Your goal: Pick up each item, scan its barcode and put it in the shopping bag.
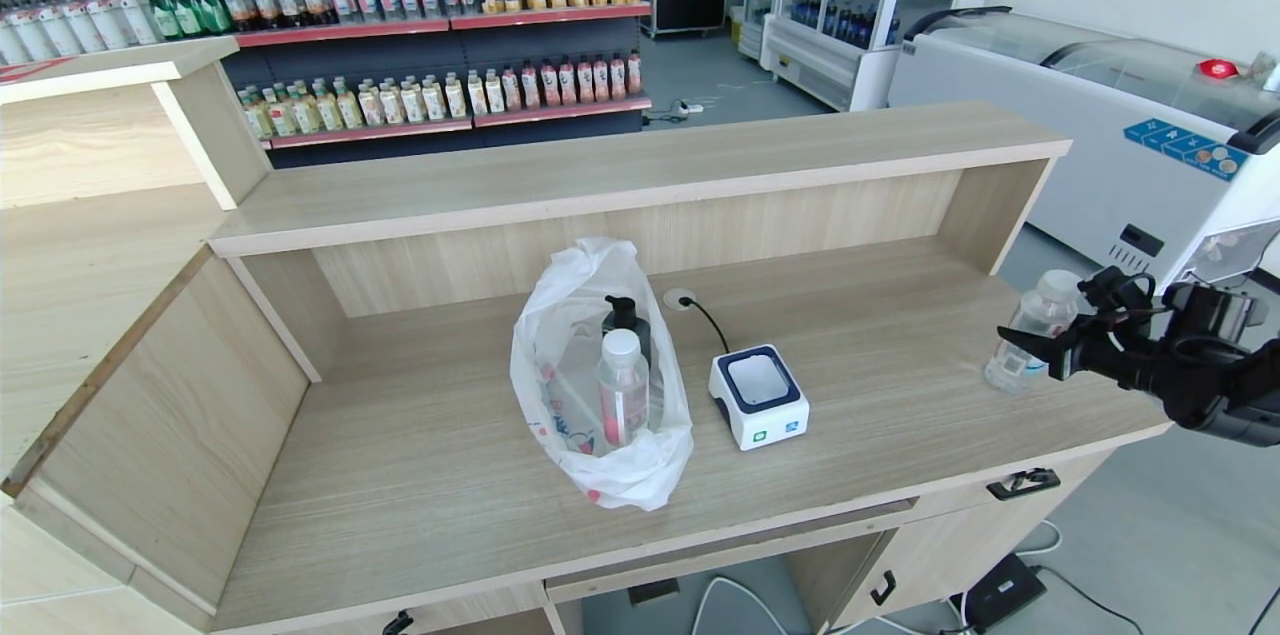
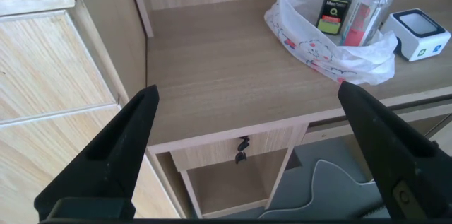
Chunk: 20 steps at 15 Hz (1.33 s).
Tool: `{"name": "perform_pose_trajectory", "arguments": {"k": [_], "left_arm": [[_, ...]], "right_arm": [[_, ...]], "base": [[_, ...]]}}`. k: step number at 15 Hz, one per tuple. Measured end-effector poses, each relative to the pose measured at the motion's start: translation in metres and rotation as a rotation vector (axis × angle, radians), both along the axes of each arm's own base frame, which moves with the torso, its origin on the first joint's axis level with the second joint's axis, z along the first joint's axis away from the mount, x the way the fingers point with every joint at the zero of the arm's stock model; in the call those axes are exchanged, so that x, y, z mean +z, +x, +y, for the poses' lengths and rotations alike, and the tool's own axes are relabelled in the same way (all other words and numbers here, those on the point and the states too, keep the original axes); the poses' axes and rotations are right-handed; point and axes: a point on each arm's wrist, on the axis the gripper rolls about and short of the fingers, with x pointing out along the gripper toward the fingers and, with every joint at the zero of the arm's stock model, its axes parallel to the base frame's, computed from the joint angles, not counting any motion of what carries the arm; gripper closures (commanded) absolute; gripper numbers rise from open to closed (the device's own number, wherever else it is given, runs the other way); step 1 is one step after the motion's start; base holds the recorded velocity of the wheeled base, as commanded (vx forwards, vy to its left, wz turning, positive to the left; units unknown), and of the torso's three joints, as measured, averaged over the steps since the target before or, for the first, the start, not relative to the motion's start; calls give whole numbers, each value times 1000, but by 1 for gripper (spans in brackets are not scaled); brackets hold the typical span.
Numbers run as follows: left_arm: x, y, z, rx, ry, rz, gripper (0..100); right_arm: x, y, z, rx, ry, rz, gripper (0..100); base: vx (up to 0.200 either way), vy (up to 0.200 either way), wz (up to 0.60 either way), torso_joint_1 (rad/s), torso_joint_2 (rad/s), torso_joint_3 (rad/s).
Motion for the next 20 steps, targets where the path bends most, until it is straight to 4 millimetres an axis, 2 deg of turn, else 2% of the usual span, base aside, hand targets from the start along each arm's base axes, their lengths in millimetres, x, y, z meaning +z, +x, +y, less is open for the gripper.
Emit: {"name": "perform_pose_trajectory", "arguments": {"k": [5,7,9,11,13,14,16,17,19,20], "left_arm": [[0,0,0,0,0,0,0],[0,0,0,0,0,0,0],[0,0,0,0,0,0,0],[0,0,0,0,0,0,0],[0,0,0,0,0,0,0],[0,0,0,0,0,0,0],[0,0,0,0,0,0,0],[0,0,0,0,0,0,0],[0,0,0,0,0,0,0],[0,0,0,0,0,0,0]], "right_arm": [[0,0,0,-23,-12,-5,100],[7,-2,0,-55,-17,-11,100],[24,-10,3,-74,46,-2,100],[60,-27,16,-90,184,49,100],[113,-49,41,-89,351,121,100],[145,-64,60,-75,433,154,100],[200,-96,106,-5,548,200,100],[222,-114,135,58,594,225,100],[246,-143,178,168,670,278,100],[253,-156,192,209,701,299,100]], "base": [[0,0,0,0,0,0],[0,0,0,0,0,0],[0,0,0,0,0,0],[0,0,0,0,0,0],[0,0,0,0,0,0],[0,0,0,0,0,0],[0,0,0,0,0,0],[0,0,0,0,0,0],[0,0,0,0,0,0],[0,0,0,0,0,0]]}}
